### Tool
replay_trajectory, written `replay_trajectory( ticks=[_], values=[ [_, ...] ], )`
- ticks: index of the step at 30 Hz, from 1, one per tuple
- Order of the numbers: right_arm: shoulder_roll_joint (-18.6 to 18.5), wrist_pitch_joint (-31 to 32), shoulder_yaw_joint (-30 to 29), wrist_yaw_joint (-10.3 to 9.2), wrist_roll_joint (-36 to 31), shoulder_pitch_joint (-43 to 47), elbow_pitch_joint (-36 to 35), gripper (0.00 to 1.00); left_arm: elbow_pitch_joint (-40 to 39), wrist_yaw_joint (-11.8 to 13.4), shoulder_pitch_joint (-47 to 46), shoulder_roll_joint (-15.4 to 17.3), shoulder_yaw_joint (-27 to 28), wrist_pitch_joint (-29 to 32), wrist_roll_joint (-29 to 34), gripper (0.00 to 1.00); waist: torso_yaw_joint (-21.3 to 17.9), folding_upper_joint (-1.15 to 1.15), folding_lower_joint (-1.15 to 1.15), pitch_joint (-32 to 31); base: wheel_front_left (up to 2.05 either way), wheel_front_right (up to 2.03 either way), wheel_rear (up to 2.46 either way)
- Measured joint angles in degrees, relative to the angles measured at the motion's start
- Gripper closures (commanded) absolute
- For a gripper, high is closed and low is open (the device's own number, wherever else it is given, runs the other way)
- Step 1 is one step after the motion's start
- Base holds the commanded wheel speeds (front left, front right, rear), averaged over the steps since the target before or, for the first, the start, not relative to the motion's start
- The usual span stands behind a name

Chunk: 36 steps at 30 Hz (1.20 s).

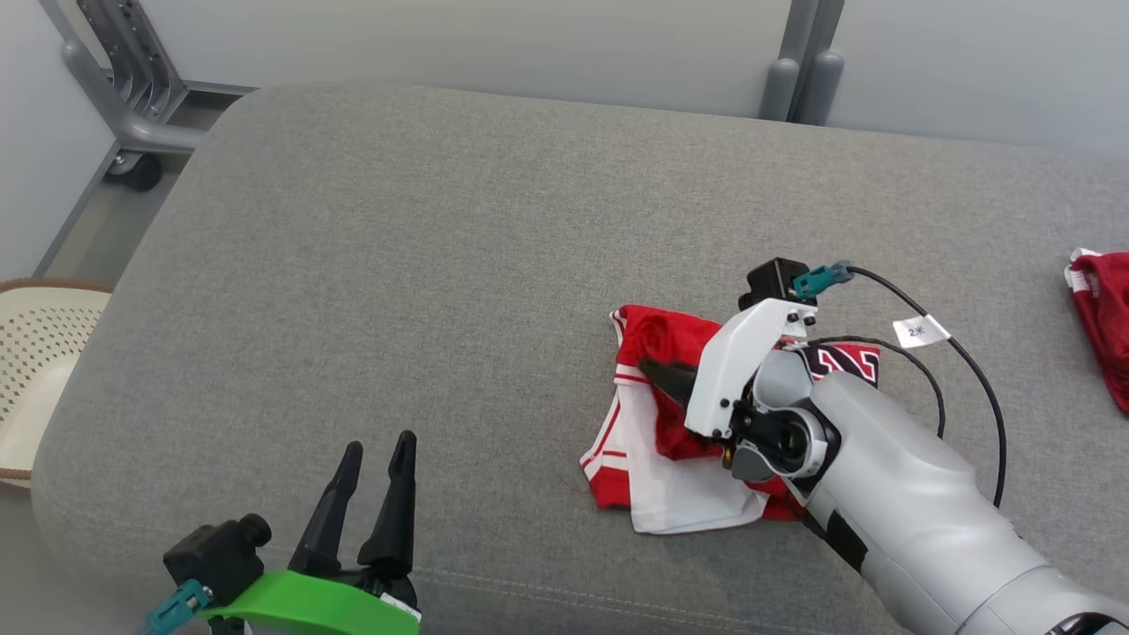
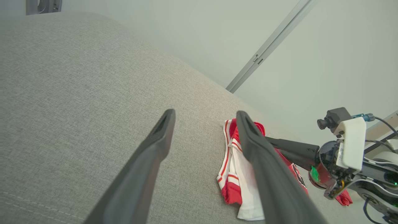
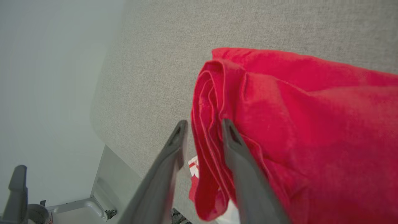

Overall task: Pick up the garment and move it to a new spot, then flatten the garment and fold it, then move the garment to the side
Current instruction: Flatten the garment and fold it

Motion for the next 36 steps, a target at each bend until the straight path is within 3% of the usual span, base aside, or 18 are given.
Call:
replay_trajectory(
  ticks=[7, 16, 26, 36],
  values=[
    [0.21, -0.08, 3.79, 1.80, -2.90, -1.59, 0.85, 0.00, 0.47, 0.00, 0.03, 0.15, 0.56, -0.18, 0.01, 0.00, -1.40, 0.00, 0.00, -1.18, 0.00, 0.00, 0.00],
    [0.20, -4.67, 3.26, 4.77, -4.31, -5.33, -0.21, 0.00, 0.45, 0.03, 0.14, 0.43, 0.69, -0.19, 0.01, 0.00, -4.15, 0.00, 0.00, -2.80, 0.00, 0.00, 0.00],
    [-9.21, -9.18, -2.25, 5.47, -3.34, -2.37, 1.71, 0.00, -0.77, 0.30, 1.20, 0.99, 0.82, -0.35, 0.02, 0.00, -7.10, 0.00, 0.00, -4.09, 0.00, 0.00, 0.00],
    [-12.29, -12.72, -3.52, 6.53, -2.30, 4.75, 2.04, 0.00, -2.72, 0.64, 1.59, 1.23, 0.89, -0.35, 0.20, 0.00, -9.44, 0.00, 0.00, -2.39, 0.00, 0.00, 0.00]
  ],
)
